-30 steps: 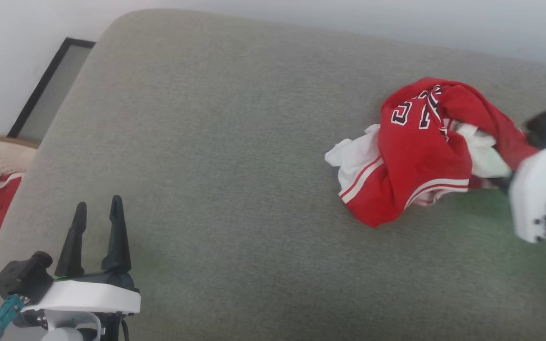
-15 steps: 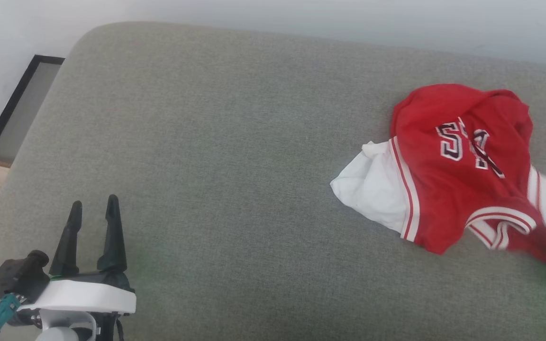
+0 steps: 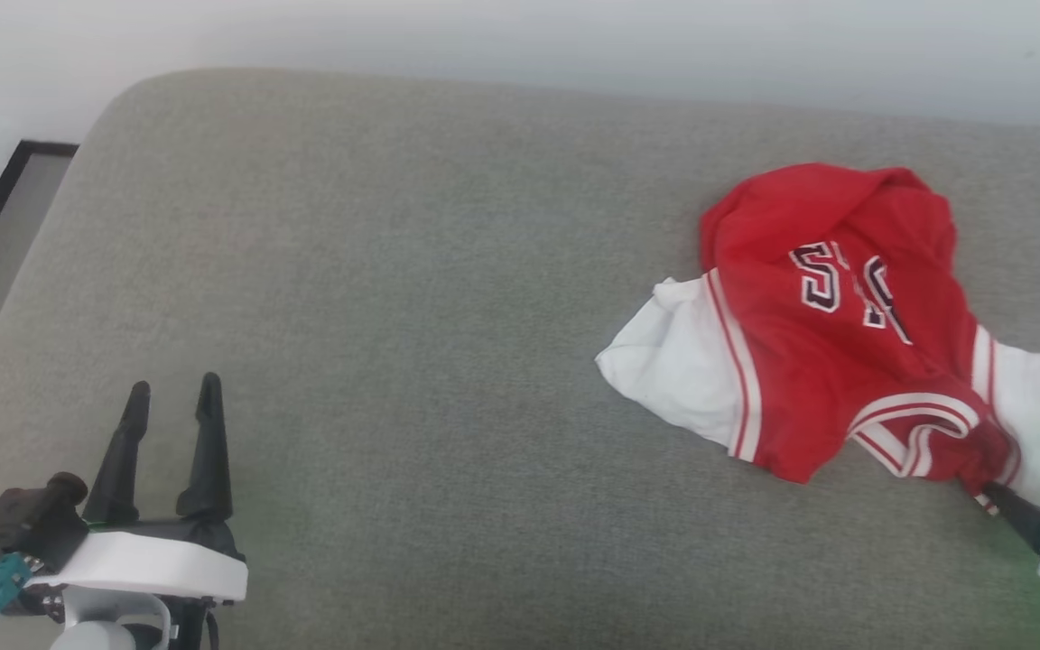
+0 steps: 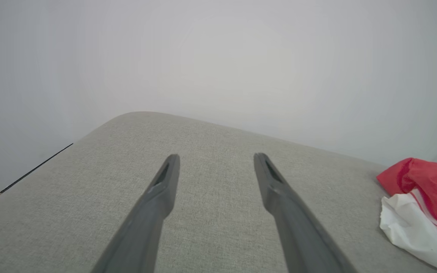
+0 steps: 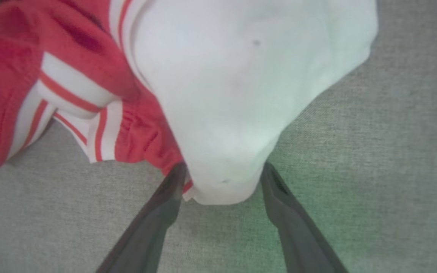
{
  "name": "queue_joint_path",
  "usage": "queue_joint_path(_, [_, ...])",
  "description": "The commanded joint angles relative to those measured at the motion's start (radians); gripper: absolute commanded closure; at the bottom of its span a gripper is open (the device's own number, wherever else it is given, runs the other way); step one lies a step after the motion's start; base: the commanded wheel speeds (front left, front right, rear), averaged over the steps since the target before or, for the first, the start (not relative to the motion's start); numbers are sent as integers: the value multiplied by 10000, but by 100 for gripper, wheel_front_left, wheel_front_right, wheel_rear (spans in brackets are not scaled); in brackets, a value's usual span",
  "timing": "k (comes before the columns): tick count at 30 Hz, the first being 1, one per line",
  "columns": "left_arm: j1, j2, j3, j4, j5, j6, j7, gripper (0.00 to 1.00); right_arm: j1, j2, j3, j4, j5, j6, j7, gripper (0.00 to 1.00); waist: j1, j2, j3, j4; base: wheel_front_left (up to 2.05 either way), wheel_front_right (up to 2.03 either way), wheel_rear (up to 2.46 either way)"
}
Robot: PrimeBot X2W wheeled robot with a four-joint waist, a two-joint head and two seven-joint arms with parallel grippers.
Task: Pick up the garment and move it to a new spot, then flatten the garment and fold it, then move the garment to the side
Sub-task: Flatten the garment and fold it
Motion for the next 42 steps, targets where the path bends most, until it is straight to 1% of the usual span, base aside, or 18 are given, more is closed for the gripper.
queue_joint_path(1, [-113,132,-157,102,-158,-25,-42,0,-133,85,80,-112,16,2,22,0,0,0,-187,-187,0,0,0])
queue_joint_path(4, [-246,528,-627,249,-428,-25,-37,0,-212,94,228,-533,-18,2,-26,0,0,0,-393,-417,0,0,0])
queue_joint_path(9, [-721,1186,-1456,264,-1189,-25,661,0,-315,255,494,-1351,-274,2,-566,0,0,0,-698,-871,0,0,0])
queue_joint_path(10, [-721,1186,-1456,264,-1189,-25,661,0,-315,255,494,-1351,-274,2,-566,0,0,0,-698,-871,0,0,0])
queue_joint_path(12, [-952,1407,-1780,216,-1585,-25,1205,0,-360,399,588,-1614,-373,2,-920,0,0,0,-800,-1061,0,0,0])
queue_joint_path(14, [-1283,1692,-2102,136,-1759,-25,1747,0,-404,519,718,-1836,-475,2,-1365,0,0,0,-875,-1268,0,0,0])
queue_joint_path(19, [-2113,2155,-2941,77,-2341,-25,3175,0,-623,835,1021,-2148,-796,2,-2858,0,0,0,-1020,-1830,0,0,0])
queue_joint_path(23, [-2887,2351,-3585,186,-2764,-25,4476,0,-788,1231,1114,-1942,-1196,1,-4184,0,0,0,-1065,-2311,0,0,0])
queue_joint_path(29, [-4123,2697,-4843,372,-3032,-25,6365,0,-1155,1757,1235,-1467,-1966,2,-5936,0,0,0,-919,-3060,0,0,0])
queue_joint_path(31, [-4459,2648,-5139,582,-3176,-19,6946,0,-1270,1955,1383,-1266,-2085,2,-6426,0,0,0,-832,-3287,0,0,0])
queue_joint_path(35, [-5085,2733,-5736,1102,-3201,-19,7961,0,-1507,2166,1782,-754,-2044,2,-7033,0,0,0,-611,-3707,0,0,0])
queue_joint_path(39, [-5530,2724,-6166,1821,-3162,-16,8670,0,-1748,2302,2135,-261,-1892,2,-7365,0,0,0,-370,-4040,0,0,0])
queue_joint_path(42, [-5824,2607,-6334,2455,-3157,-7,9016,0,-1964,2363,2321,22,-1798,2,-7561,0,0,0,-131,-4253,0,0,0])
